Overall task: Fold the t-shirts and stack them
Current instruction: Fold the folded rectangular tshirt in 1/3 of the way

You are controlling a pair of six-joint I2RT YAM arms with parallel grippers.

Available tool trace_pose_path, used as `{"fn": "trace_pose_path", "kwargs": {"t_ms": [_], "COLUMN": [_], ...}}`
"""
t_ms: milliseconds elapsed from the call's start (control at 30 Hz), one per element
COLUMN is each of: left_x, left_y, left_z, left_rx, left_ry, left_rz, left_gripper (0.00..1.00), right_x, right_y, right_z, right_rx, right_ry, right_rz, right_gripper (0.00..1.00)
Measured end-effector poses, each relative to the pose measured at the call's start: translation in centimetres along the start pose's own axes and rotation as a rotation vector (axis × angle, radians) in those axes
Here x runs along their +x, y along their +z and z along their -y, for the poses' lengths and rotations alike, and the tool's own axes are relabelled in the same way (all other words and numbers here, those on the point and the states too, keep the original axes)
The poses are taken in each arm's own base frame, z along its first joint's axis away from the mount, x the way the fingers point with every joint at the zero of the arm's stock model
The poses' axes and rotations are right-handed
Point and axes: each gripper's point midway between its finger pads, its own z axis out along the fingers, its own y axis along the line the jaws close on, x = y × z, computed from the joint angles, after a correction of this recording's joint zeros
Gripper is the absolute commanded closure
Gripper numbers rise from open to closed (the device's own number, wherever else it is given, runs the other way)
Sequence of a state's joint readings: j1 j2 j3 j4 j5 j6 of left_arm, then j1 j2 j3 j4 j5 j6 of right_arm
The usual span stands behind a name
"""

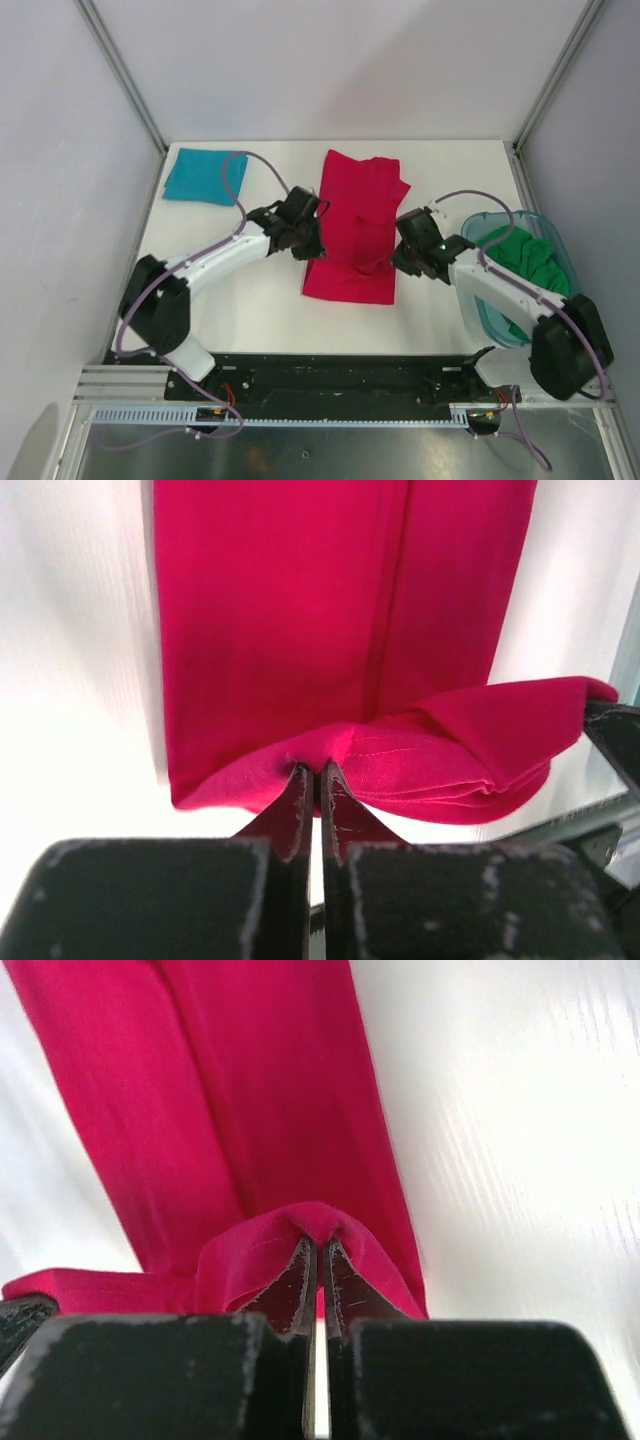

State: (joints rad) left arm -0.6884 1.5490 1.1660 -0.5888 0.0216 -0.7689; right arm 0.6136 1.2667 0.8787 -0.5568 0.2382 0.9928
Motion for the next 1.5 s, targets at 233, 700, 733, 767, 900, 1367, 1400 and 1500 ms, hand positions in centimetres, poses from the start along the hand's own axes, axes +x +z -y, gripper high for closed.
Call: {"fn": "trace_pose_path", "kwargs": {"t_ms": [233,700,733,767,900,1367,1400,1500], "left_x": [-4.6,-8.4,-8.9,-9.3,-11.1,-11.3,-11.5,-11.9], "left_y": [5.3,9.2,9.2,9.2,9.6,11.5,11.5,11.3], "left_z": [-0.1,-2.2,-2.3,-2.3,-2.6,-3.7,-3.6,-3.3], "left_rx": [-0.053,-0.109,-0.108,-0.107,-0.103,-0.113,-0.108,-0.095], "left_ry": [0.001,-0.041,-0.046,-0.05,-0.058,-0.053,-0.049,-0.042], "left_rz": [0.019,0.045,0.053,0.06,0.086,0.061,0.064,0.069], "left_gripper": [1.0,1.0,1.0,1.0,1.0,1.0,0.99,0.91], "right_x": [-3.3,-6.3,-6.8,-7.2,-8.0,-8.3,-8.3,-8.4], "right_y": [6.4,11.4,11.6,11.7,12.3,13.2,13.2,13.2], "right_z": [-0.4,-1.1,-1.2,-1.4,-1.6,-1.2,-1.3,-1.3], "right_rx": [0.025,-0.006,-0.012,-0.02,-0.035,-0.043,-0.044,-0.043], "right_ry": [-0.003,0.009,0.012,0.017,0.027,0.033,0.033,0.035], "right_rz": [0.002,-0.009,-0.004,0.001,0.008,-0.019,-0.019,-0.018], "right_gripper": [1.0,1.0,1.0,1.0,1.0,1.0,1.0,0.94]}}
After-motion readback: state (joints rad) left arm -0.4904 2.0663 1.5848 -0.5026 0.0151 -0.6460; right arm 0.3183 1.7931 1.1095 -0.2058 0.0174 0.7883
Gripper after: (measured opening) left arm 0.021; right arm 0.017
